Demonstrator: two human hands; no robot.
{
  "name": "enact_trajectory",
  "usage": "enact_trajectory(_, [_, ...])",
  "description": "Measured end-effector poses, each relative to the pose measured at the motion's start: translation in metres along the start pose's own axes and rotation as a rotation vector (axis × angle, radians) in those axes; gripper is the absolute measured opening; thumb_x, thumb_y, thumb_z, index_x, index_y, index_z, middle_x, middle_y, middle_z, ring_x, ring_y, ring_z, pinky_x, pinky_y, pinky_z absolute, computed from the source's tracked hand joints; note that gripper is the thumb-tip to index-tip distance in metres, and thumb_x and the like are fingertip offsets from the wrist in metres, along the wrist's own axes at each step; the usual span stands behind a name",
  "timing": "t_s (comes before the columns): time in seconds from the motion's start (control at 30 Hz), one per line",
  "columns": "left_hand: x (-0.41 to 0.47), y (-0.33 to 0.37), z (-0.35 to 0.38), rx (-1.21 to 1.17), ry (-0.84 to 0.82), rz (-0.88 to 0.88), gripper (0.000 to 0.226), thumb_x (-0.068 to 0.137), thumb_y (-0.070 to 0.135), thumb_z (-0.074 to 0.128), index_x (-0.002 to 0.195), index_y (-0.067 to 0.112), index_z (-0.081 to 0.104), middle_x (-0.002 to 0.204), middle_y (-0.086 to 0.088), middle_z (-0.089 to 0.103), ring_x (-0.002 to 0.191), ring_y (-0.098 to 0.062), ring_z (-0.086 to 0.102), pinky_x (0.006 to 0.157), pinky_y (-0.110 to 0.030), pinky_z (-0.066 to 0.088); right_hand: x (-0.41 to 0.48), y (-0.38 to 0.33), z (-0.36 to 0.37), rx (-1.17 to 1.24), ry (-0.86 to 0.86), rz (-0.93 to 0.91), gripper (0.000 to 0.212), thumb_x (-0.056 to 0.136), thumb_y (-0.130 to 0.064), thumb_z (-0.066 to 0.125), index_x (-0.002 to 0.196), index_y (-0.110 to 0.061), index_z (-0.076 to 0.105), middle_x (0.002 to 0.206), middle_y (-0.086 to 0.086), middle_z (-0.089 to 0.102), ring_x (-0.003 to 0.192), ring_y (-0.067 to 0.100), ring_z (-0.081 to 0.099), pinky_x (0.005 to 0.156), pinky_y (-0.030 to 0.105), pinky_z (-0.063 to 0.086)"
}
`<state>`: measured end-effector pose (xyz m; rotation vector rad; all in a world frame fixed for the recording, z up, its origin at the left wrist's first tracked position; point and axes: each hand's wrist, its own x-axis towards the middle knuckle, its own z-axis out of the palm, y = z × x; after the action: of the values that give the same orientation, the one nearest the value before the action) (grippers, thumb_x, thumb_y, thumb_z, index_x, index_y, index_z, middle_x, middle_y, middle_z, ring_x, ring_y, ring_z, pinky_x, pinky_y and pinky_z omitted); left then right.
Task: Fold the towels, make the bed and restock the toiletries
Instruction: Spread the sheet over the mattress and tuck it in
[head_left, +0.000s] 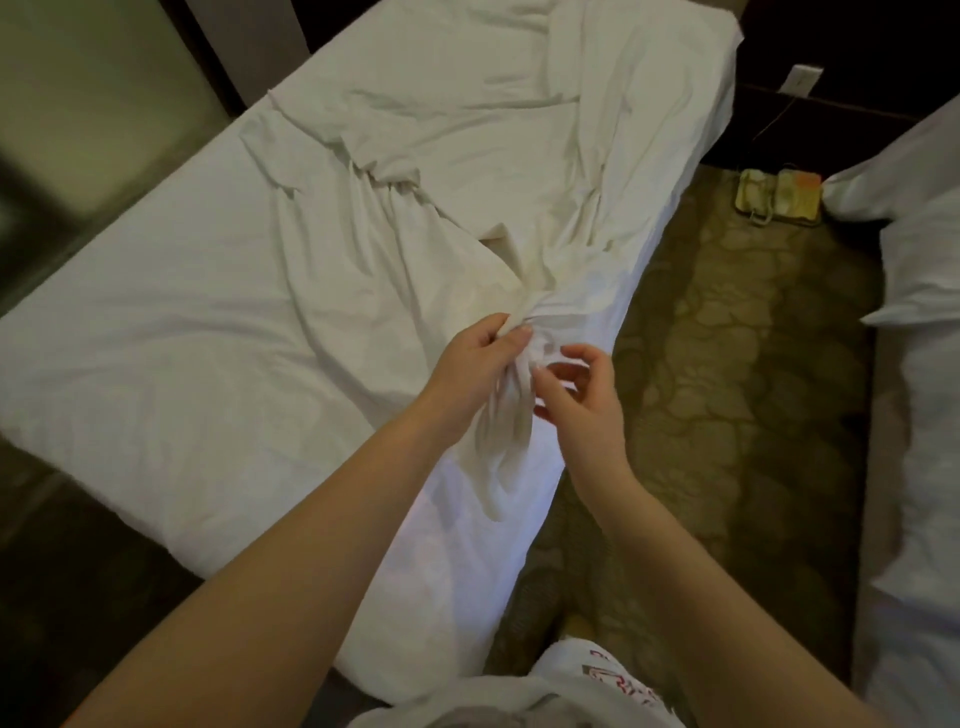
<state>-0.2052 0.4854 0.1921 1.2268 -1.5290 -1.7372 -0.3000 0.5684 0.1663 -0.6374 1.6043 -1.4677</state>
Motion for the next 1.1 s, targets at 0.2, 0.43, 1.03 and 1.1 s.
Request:
enact_trajectory(0.2, [-0.003,-0.002,-0.032,0.141,-0.22,-0.096,0.03,0.098,0.029,0.045,0.091,0.007,0.064,0.095,-0.02,0.065,0.09,-0.033,0.064,0.081,-0.04,0.054,-0.033,0.011,0.05,-0.127,0.251,-0.124,0.02,0.09,-0.031,0.063,0.099,-0.043,0.05,0.103,-0.003,0.06,0.092,0.019,0.063,0.079,0.044,0.056])
enact_trajectory(0.43, [-0.012,0.003,-0.062,0.161,-0.463,-0.156,0.033,0.097,0.018,0.042,0.104,-0.004,0.065,0.102,-0.025,0.067,0.094,-0.035,0.066,0.073,-0.035,0.056,-0.059,0.021,0.096,-0.183,0.533,-0.063,0.042,0.095,-0.027,0.054,0.134,-0.028,0.039,0.096,-0.025,0.054,0.085,-0.005,0.06,0.071,0.017,0.05])
enact_trajectory(1.03, [-0.042,-0.031,-0.067,0.35,-0.459,-0.135,0.044,0.082,0.0,0.054,0.122,0.019,0.055,0.11,-0.014,0.064,0.102,-0.034,0.061,0.089,-0.049,0.053,-0.083,0.053,0.076,-0.184,0.529,0.229,0.037,0.088,-0.01,0.051,0.124,-0.019,0.05,0.099,-0.001,0.061,0.084,0.015,0.06,0.075,0.036,0.056])
enact_trajectory(1.1, [-0.043,-0.038,-0.069,0.296,-0.374,-0.169,0.019,0.081,0.004,0.053,0.094,0.013,0.063,0.088,-0.01,0.065,0.088,-0.034,0.061,0.077,-0.045,0.051,-0.09,0.056,0.072,-0.216,0.589,0.167,0.024,0.093,-0.013,0.046,0.113,-0.021,0.056,0.089,-0.001,0.061,0.076,0.015,0.057,0.067,0.034,0.052])
